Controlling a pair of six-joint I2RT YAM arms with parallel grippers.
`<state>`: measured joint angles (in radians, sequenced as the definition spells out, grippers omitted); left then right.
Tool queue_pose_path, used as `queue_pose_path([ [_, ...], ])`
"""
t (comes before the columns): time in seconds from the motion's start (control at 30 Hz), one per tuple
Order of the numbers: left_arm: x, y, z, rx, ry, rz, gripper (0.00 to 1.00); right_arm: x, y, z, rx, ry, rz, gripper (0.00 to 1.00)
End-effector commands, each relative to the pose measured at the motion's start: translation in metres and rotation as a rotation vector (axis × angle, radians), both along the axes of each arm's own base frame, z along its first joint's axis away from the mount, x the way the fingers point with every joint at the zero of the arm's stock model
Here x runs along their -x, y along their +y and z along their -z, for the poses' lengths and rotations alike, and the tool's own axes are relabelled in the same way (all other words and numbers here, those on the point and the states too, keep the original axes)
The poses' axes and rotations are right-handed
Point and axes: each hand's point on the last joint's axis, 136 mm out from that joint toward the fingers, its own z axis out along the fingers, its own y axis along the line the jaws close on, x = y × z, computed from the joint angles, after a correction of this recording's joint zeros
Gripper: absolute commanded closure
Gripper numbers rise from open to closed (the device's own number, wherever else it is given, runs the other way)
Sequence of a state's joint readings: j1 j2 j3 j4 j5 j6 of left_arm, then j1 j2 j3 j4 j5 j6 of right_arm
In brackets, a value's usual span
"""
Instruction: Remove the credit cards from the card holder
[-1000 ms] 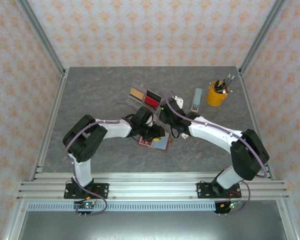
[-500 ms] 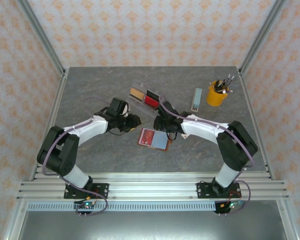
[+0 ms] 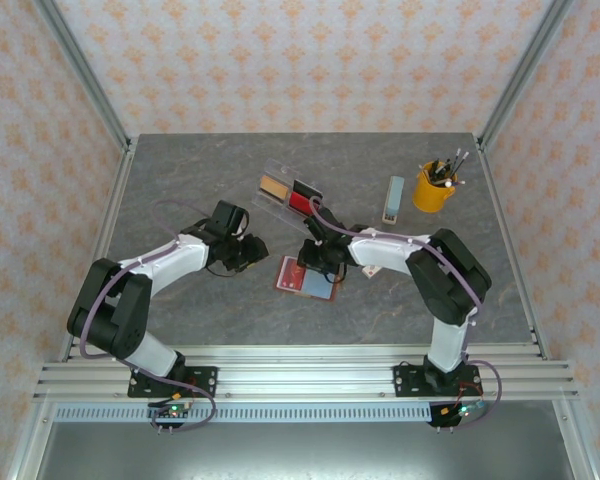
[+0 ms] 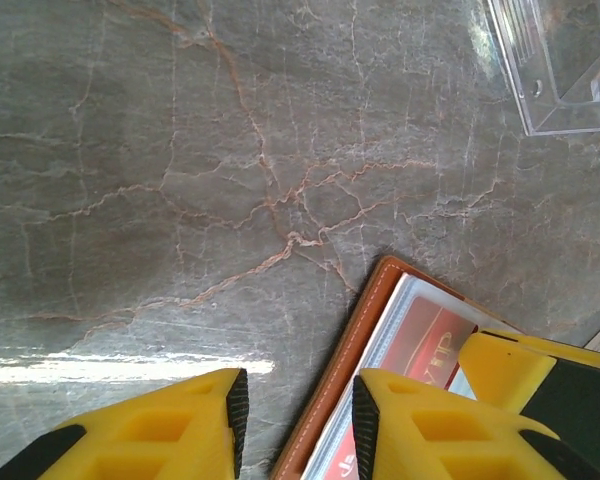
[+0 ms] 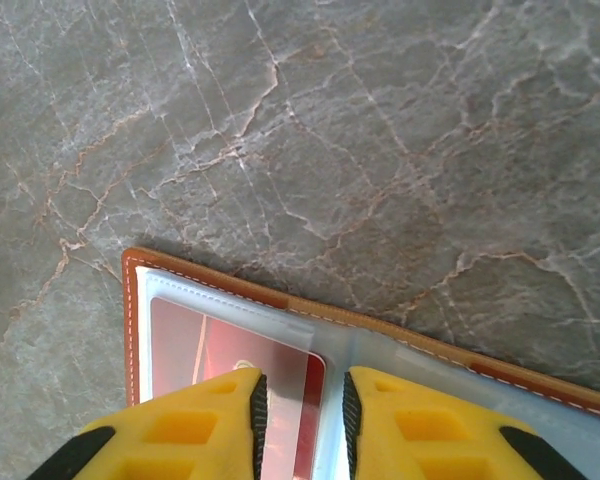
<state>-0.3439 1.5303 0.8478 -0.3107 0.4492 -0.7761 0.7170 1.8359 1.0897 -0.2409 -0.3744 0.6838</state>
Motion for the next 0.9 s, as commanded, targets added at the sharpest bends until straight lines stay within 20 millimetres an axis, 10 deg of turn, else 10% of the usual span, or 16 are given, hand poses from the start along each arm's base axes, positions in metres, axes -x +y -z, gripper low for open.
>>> queue_pose_path([
  [0.0,0.004,0.011,0.0,-0.043,-0.003,-0.012,0.63,-0.008,0.011,-0.006,-0.029,-0.009,-0.02,0.73],
  [0.3,0.007,0.015,0.003,-0.055,0.016,-0.035,0.65,-0.018,0.049,-0.009,-0.129,-0.018,-0.169,0.74],
  [0.87,0.027,-0.025,-0.003,-0.002,0.006,-0.01,0.76,0.016,0.031,-0.023,-0.116,0.005,-0.288,0.77],
])
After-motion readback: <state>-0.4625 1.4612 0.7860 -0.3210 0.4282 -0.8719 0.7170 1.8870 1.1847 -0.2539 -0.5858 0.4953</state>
